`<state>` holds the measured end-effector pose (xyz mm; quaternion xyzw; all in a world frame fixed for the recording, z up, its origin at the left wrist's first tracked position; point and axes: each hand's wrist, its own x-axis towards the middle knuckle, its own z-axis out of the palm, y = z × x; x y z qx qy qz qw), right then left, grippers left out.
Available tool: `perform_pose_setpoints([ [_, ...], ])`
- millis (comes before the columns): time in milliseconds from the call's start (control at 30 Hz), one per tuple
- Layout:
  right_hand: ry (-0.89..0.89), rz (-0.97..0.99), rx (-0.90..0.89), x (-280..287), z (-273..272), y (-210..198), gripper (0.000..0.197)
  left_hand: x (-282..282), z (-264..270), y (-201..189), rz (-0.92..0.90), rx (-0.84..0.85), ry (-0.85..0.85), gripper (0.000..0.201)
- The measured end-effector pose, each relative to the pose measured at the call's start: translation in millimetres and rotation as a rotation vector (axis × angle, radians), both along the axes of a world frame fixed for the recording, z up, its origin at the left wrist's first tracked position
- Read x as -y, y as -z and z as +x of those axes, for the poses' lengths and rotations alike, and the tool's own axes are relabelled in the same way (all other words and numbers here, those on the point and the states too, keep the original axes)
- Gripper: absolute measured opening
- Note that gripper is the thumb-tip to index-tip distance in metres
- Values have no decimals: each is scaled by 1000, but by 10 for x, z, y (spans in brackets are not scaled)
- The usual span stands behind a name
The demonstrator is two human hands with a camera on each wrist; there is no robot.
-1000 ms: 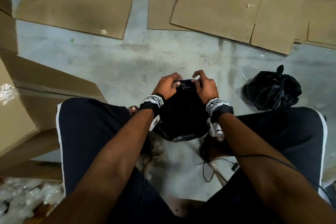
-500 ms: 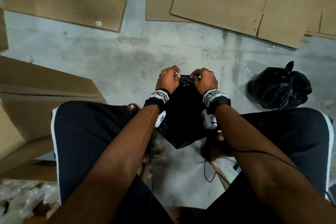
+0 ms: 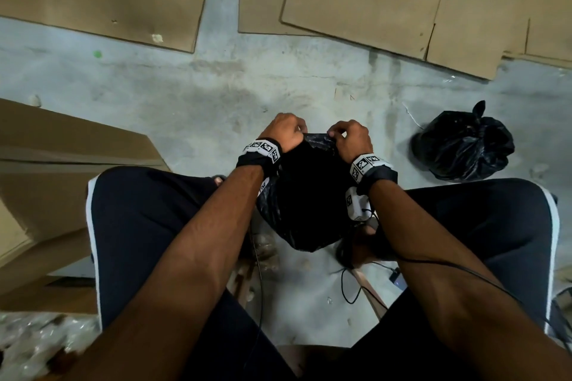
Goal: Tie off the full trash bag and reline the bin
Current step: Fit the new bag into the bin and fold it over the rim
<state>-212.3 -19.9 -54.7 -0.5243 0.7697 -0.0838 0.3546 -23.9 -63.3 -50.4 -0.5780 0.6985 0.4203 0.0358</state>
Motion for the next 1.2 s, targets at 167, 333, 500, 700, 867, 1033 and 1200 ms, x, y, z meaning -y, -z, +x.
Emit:
perform_pose_setpoints([
  [167, 28, 24, 47, -236, -156, -65, 15, -140, 15, -39, -32, 94, 92, 25],
  [333, 84, 29, -15, -391, -211, -136, 16, -285, 100, -120, -109, 306, 34, 28],
  [500, 161, -39, 47, -435, -212, -95, 10, -331, 39, -184, -164, 300, 61, 52],
  [700, 326, -54, 167, -457, -289, -22, 11, -258, -500, -214, -277, 93, 251, 28],
  [867, 386, 26, 295, -537, -468, 44, 20, -121, -795, -104, -115, 68, 380, 33],
  [1033, 464, 131, 340, -590, -627, 112, 14, -42, -901, -13, 92, 29, 294, 33],
  [1200, 548, 206, 469, -618, -681, 209, 26, 15, -850, 91, 89, 47, 249, 33],
])
